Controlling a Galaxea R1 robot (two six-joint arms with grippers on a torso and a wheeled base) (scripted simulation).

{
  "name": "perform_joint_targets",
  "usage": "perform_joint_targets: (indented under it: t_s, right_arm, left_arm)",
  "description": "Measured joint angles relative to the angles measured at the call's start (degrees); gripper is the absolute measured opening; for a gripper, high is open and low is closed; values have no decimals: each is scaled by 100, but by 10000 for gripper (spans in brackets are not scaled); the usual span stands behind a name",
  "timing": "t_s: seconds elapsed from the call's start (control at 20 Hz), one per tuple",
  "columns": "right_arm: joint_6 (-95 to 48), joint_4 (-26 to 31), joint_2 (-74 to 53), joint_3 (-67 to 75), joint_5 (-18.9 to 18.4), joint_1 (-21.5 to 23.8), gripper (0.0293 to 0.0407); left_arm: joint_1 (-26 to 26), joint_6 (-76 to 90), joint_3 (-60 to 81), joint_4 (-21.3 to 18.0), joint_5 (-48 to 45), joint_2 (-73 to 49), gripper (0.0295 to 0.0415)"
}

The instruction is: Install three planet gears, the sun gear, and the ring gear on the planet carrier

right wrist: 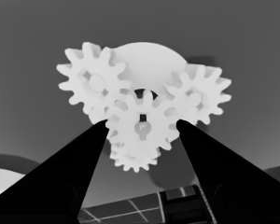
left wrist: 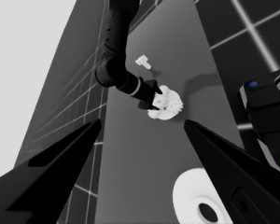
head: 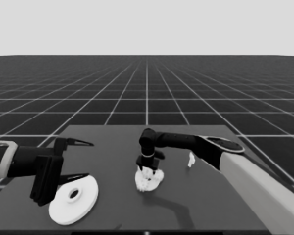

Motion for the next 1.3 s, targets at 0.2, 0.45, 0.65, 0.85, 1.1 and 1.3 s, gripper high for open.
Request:
perform_joint_targets:
  t_s: [0.2,0.45,0.65,0.85,1.1,1.3]
  right_arm:
    - [240,0,0,0,0,0,309]
    - [540,-1,-1,-1,0,-2,309]
    - [780,-1,0,-1,0,-2,309]
    - [1020,-1,0,-1,1,-1,309]
    - [1320,-1,0,-1,0,-2,309]
    - [1560,-1,0,0,0,-1,309]
  left_arm:
    - [0,0,0,0,0,0,385]
    - [0,0,0,0,0,0,385]
    - [0,0,0,0,0,0,385]
    - [0,0,0,0,0,0,385]
    - [0,0,0,0,0,0,385]
    - [0,0,0,0,0,0,385]
